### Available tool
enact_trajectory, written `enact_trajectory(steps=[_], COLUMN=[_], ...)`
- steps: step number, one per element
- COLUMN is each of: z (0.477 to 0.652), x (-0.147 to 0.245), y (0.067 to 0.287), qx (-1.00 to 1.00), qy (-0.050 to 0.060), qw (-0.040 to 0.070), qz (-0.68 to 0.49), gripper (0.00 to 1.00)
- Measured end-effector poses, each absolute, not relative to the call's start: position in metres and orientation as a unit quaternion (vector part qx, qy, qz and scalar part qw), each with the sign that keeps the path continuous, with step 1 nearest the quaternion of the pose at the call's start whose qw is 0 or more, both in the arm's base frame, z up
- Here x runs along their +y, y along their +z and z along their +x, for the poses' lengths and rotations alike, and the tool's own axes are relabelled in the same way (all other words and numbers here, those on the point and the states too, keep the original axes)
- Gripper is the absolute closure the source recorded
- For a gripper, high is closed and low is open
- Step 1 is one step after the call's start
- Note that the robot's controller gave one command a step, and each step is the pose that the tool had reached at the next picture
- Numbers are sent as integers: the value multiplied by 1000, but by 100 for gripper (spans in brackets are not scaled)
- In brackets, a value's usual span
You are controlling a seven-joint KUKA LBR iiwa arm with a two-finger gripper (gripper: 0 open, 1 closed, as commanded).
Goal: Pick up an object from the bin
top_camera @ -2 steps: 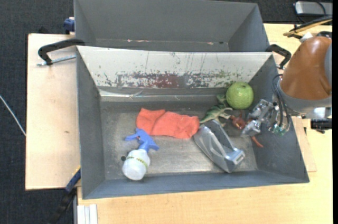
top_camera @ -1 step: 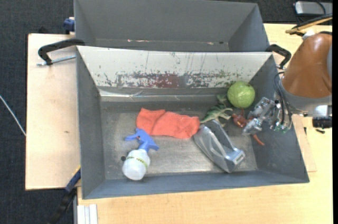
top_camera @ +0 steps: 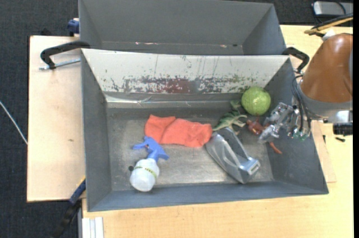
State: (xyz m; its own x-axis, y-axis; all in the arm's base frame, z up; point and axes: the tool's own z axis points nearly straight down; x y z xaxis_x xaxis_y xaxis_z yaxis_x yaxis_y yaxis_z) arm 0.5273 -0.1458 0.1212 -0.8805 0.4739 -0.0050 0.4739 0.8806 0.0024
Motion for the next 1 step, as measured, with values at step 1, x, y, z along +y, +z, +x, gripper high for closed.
enact_trajectory(steps=[1], z=[526], x=[-146], y=[130], qx=[970], qy=[1], qw=[0], qz=[244], gripper=[100])
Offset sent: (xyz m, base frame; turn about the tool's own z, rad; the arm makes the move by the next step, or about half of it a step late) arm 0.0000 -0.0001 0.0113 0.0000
